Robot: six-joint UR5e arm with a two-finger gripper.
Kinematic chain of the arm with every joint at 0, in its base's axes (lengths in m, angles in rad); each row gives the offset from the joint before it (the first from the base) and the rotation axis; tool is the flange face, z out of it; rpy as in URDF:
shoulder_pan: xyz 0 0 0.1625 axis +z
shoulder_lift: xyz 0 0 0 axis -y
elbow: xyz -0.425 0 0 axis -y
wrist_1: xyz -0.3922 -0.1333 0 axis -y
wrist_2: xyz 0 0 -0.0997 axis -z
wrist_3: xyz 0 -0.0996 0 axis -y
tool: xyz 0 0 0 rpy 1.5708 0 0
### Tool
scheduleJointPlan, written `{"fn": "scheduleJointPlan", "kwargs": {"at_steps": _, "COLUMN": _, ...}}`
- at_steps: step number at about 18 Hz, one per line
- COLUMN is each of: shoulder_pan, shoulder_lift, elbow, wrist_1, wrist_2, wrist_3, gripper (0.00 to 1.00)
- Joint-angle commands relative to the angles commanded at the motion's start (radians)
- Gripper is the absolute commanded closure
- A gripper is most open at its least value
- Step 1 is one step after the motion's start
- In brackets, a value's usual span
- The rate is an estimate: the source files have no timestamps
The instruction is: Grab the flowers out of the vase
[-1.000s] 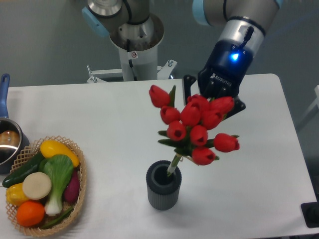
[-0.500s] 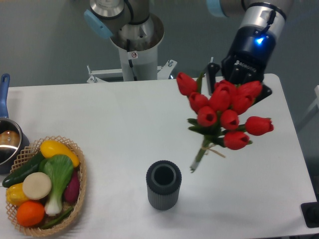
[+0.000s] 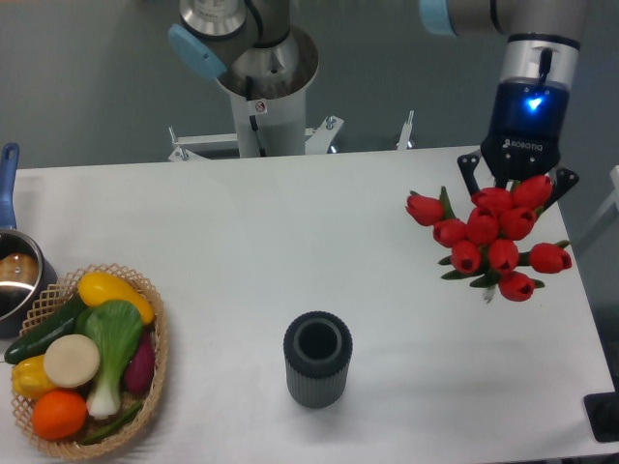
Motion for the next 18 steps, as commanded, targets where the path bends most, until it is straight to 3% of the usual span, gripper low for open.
{"fn": "scheduleJointPlan", "kwargs": {"at_steps": 4, "shoulder_pan": -0.006, "shoulder_lift": -0.008, "elbow": 0.024, "wrist_1": -0.009, "wrist_2": 0.204, "wrist_3": 0.003, "gripper": 1.0}}
{"fn": "scheduleJointPlan", "kwargs": {"at_steps": 9, "shoulder_pan": -0.017, "shoulder_lift": -0.035, "elbow": 0.084, "wrist_1": -0.116, "wrist_2": 0.331, "wrist_3": 0.04, "gripper": 1.0}}
{"fn": "scheduleJointPlan", "kwargs": {"at_steps": 15, "shoulder_pan": -0.09, "shoulder_lift": -0.077, "elbow": 0.169, "wrist_1": -0.282, "wrist_2": 0.491, "wrist_3": 0.049, "gripper": 1.0}}
{"fn": "scheduleJointPlan", "kwargs": {"at_steps": 18, "shoulder_pan": -0.109, "shoulder_lift": -0.09, "elbow": 0.175, "wrist_1": -0.321, "wrist_2": 0.556, "wrist_3": 0.063, "gripper": 1.0}}
